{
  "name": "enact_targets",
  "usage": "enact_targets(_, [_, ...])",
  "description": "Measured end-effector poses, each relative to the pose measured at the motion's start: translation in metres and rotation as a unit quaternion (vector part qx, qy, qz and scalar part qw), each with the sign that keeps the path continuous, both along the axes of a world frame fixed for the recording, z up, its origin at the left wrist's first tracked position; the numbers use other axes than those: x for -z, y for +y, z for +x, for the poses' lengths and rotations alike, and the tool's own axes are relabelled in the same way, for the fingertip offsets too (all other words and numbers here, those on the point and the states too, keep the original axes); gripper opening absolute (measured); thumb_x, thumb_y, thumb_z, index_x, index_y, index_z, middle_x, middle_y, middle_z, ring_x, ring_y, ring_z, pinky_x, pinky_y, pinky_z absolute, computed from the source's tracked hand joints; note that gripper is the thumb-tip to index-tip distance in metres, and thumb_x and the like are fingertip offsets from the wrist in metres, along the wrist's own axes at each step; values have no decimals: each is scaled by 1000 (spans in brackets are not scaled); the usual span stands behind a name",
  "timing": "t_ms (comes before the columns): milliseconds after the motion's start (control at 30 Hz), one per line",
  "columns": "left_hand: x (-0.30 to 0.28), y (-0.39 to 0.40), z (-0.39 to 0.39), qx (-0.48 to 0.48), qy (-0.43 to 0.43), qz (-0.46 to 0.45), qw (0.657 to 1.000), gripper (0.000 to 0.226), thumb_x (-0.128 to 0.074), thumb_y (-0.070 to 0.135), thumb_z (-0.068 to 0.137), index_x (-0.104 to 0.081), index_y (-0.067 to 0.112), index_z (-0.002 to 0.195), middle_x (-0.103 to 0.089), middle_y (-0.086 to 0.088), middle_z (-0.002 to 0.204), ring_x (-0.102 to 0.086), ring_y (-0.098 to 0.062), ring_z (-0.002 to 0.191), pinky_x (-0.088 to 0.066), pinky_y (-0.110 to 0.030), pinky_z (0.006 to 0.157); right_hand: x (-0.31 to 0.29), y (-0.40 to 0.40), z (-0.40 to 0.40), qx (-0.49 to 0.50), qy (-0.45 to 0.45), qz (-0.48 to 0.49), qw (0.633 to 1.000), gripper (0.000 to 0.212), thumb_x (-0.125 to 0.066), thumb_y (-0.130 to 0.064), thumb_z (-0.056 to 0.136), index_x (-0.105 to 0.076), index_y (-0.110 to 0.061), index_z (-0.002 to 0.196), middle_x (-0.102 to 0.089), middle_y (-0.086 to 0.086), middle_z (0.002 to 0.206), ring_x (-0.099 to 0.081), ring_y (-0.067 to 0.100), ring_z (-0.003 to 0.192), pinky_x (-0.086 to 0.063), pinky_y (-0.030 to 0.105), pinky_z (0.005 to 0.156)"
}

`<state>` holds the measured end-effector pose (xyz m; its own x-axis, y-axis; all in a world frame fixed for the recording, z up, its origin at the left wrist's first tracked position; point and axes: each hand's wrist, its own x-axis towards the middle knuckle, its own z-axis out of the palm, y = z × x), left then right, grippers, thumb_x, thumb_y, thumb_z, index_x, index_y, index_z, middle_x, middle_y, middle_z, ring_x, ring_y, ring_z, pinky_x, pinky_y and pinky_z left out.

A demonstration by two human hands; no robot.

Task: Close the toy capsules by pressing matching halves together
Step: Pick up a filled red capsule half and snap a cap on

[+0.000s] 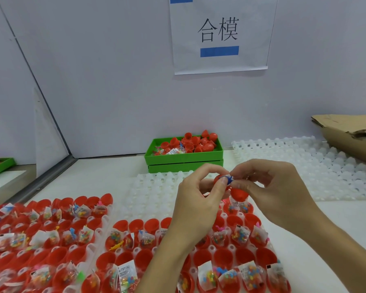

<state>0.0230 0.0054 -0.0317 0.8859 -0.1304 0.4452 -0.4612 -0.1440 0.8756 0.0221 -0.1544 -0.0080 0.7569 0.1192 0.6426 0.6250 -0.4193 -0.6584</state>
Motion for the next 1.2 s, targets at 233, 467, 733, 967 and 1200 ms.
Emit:
enact_targets(233, [-2,1,-1,16,32,-43,998,6,-60,17,96,-65,18,93,-77,-1,80,-75,-15,76,-60,-25,72,3,0,2,-15,7,42,999,38,-75,9,77,-73,-29,84,-74,-12,78,-72,8,75,-57,17,73])
enact_targets(467, [-1,-2,-2,15,29,-67,997,16,-64,6,94,-70,16,84,-74,2,94,-75,-17,79,-61,-25,67,6,0,5,15,19,28,999,34,-74,6,80,-74,-28,80,-75,-9,76,-72,7,74,-59,23,72])
enact_targets(733, [-3,0,3,-23,32,-117,992,10,-64,5,93,-68,11,86,-76,-2,85,-75,-15,82,-60,-24,68,1,-13,8,-107,254,71,959,40,-65,-52,75,-70,-27,105,-76,-4,93,-74,16,85,-59,25,67])
enact_targets(967, [-3,0,3,-6,28,-119,992,6,-63,4,93,-66,7,90,-76,-2,91,-76,-17,83,-60,-25,73,1,-9,8,-54,166,116,978,30,-73,-36,67,-74,-19,92,-77,-4,79,-74,12,70,-54,15,59])
enact_targets(1200, [-1,-3,-2,-41,-33,-20,998,8,-64,11,94,-69,16,94,-74,7,92,-74,-8,81,-60,-23,72,-1,-2,2,-60,114,124,984,27,-75,-34,64,-76,-21,88,-76,-6,81,-72,10,75,-54,13,63])
